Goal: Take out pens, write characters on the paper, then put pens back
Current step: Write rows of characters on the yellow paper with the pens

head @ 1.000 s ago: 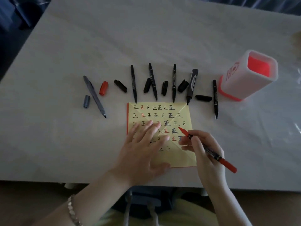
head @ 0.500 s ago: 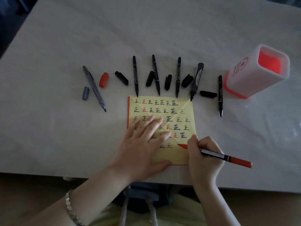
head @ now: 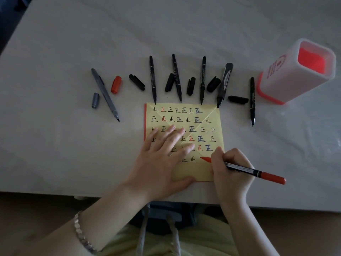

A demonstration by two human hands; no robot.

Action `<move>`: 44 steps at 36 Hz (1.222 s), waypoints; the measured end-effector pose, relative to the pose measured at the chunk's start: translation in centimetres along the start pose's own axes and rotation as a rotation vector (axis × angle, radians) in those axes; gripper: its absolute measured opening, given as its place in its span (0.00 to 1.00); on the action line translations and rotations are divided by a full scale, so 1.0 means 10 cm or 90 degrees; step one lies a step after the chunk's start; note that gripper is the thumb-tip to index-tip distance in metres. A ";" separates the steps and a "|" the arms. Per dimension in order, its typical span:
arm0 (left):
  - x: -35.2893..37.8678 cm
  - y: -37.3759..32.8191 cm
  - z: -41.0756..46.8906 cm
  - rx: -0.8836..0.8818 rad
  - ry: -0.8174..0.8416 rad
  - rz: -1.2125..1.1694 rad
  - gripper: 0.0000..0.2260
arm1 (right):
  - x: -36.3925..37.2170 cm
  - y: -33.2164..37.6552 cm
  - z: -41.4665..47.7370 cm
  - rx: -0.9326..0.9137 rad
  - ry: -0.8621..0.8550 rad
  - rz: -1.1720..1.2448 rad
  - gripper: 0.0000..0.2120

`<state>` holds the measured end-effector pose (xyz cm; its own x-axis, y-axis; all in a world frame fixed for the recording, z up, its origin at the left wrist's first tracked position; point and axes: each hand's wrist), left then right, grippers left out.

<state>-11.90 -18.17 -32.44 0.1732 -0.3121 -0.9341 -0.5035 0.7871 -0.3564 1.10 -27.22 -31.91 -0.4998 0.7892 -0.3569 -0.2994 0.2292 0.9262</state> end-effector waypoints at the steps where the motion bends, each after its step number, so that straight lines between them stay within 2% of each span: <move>1: 0.00 0.00 0.00 0.000 0.000 0.001 0.30 | 0.00 0.00 0.00 0.000 0.002 0.000 0.18; 44: 0.01 0.00 -0.01 0.001 -0.020 -0.018 0.30 | 0.00 0.02 0.00 0.032 -0.033 -0.030 0.18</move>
<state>-11.94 -18.25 -32.57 0.2133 -0.3170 -0.9241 -0.4973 0.7790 -0.3820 1.06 -27.16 -31.75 -0.4433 0.8051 -0.3941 -0.2790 0.2940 0.9142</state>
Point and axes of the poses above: each hand's wrist, its own z-axis towards the middle knuckle, its own x-axis out of the palm, y = z × x, and after that the axes turned 2 degrees about -z, right-handed
